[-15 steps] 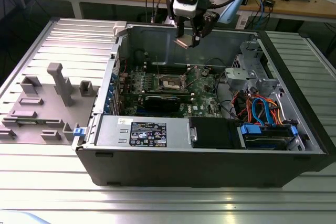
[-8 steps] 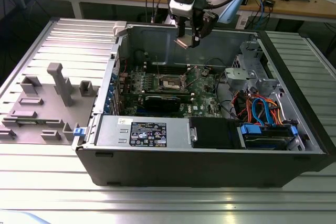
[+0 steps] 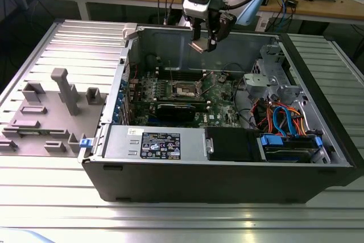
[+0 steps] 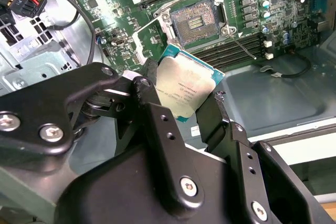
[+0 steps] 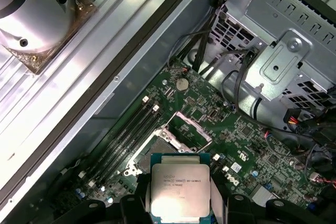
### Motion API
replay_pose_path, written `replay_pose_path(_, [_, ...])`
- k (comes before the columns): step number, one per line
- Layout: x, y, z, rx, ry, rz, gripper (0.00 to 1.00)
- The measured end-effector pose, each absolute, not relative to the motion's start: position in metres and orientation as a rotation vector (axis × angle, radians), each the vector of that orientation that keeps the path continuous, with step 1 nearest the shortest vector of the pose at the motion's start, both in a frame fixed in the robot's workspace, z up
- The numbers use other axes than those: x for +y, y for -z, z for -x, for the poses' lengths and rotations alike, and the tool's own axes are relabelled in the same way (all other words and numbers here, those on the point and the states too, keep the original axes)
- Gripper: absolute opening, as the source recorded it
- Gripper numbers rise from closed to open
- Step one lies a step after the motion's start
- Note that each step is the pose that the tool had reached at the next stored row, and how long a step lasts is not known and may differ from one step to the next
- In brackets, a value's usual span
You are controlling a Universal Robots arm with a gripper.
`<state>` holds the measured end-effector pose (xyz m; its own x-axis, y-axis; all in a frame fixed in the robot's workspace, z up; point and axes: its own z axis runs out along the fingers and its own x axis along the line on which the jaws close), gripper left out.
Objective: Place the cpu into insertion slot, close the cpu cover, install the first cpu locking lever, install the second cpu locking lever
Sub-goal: 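Place the cpu into insertion slot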
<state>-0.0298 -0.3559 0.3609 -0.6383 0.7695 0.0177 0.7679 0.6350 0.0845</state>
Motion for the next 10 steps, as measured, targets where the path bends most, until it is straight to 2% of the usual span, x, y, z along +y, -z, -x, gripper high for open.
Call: replay_pose_path(10, [-0.3559, -0.3604, 0.0319, 2.772, -0.128, -1.422, 0.54])
